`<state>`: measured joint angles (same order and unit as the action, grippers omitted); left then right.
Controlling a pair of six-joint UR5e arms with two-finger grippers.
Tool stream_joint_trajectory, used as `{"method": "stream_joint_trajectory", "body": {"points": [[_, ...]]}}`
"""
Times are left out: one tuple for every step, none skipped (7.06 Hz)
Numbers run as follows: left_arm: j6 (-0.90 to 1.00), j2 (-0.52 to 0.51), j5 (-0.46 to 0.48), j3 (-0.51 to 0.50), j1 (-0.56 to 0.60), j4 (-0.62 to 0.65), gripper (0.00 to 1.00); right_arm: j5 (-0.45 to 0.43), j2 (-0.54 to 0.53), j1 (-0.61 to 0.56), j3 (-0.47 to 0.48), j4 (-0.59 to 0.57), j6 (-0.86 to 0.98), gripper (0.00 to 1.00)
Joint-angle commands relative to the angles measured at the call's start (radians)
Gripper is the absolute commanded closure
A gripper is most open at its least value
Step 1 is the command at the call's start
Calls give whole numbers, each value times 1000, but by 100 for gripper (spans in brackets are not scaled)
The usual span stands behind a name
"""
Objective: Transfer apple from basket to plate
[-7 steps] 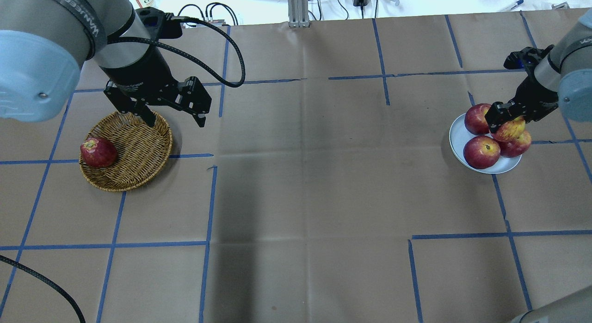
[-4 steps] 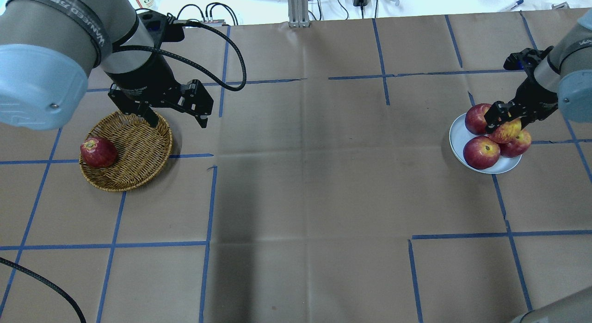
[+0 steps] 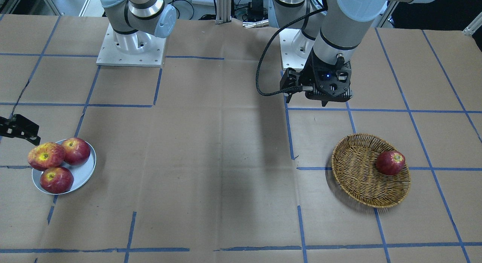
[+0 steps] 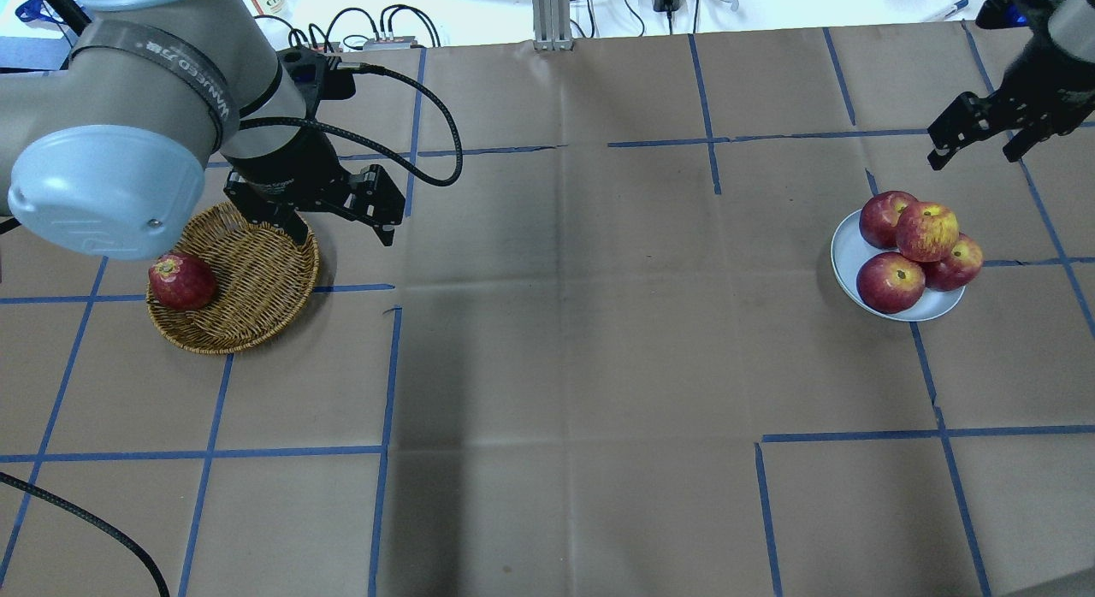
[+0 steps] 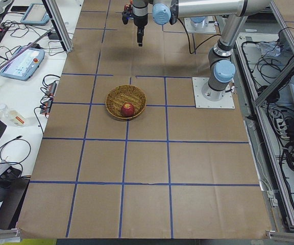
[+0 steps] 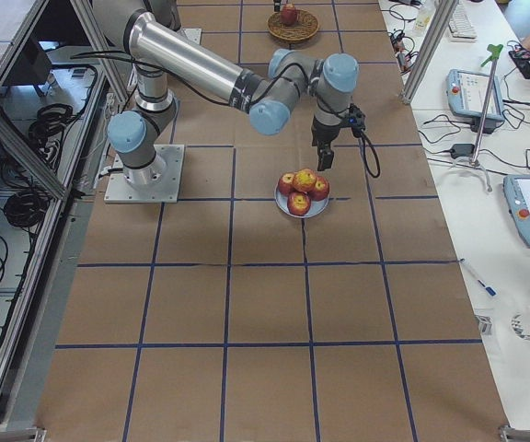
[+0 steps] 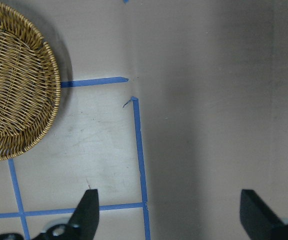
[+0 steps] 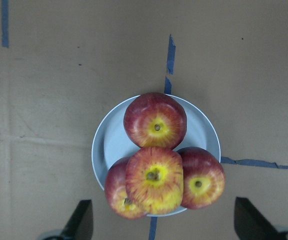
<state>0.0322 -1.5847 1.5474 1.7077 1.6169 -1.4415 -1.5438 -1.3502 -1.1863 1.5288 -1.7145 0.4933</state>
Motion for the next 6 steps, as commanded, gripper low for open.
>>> {"method": "stream_joint_trajectory", "body": {"points": [[0,-8,0,-2,0,4,1,-2,-110,-103,-36,180,-150,0],[1,-9,0,-8,0,4,1,7,-166,-155,-29,247,-259,0],[2,-6,0,-20,0,3,1,-2,-211,-238,-6,265,-354,0],[23,-3,2,-23,0,3,1,-5,-243,-307,38,260,-418,0],[53,3,2,-17,0,4,1,-12,-268,-335,86,248,-430,0],[54,12,0,-2,0,6,1,-53,-300,-340,109,228,-444,0]]}}
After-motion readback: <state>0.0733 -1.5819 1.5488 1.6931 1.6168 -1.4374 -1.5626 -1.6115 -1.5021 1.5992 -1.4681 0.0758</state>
